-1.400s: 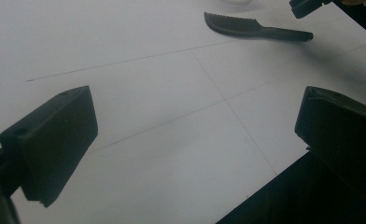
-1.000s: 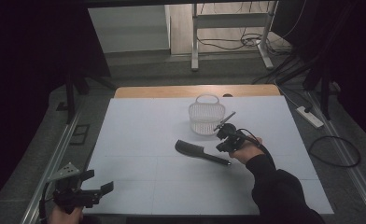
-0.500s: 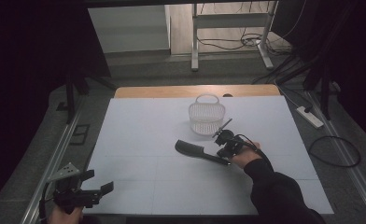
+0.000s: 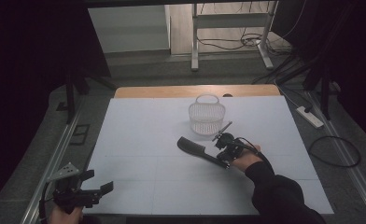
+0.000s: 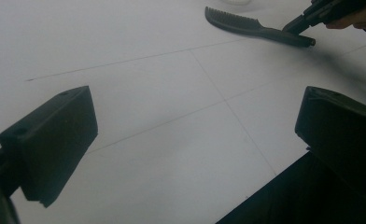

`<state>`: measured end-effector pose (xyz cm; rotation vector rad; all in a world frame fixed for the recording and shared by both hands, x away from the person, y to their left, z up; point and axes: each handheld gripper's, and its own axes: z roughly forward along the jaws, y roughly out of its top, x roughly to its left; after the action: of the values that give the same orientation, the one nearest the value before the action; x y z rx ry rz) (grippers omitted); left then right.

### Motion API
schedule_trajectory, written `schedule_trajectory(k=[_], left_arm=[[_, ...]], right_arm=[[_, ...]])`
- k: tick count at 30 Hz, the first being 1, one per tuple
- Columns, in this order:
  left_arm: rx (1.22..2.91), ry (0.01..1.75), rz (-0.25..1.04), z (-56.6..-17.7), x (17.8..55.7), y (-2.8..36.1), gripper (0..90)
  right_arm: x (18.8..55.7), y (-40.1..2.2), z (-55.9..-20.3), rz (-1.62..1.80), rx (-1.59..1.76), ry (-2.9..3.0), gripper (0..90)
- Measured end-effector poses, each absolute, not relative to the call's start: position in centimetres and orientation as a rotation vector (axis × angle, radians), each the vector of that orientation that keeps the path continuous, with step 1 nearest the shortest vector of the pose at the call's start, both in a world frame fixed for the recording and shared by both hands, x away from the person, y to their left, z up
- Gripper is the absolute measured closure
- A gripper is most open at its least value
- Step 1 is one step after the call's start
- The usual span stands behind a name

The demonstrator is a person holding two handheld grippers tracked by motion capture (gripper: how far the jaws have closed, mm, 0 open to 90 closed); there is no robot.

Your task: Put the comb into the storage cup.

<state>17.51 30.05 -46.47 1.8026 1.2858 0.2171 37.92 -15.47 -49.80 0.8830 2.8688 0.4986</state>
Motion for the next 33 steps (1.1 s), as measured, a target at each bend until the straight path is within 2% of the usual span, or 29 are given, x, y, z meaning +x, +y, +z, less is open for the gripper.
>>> schedule_trajectory(k=[24, 28, 29, 30, 33], left_arm=[[1.798, 1.289, 0.213, -46.5, 17.6, 30.1, 0.0], [1.798, 1.289, 0.212, -46.5, 17.6, 30.1, 0.0], [1.797, 1.289, 0.212, -46.5, 17.6, 30.1, 0.0], [1.798, 1.289, 0.212, -46.5, 17.6, 30.1, 0.0], [1.798, 1.289, 0.212, -46.5, 17.6, 30.1, 0.0]], right_arm=[[36.8, -15.3, -49.2, 0.534, 0.868, 2.886, 89.3], [36.8, -15.5, -48.6, 0.56, 0.89, 2.865, 84.9], [36.7, -15.6, -48.3, 0.572, 0.889, 2.855, 82.2], [36.7, -15.7, -47.8, 0.586, 0.892, 2.836, 75.7], [36.6, -15.8, -47.4, 0.59, 0.898, 2.831, 70.4]])
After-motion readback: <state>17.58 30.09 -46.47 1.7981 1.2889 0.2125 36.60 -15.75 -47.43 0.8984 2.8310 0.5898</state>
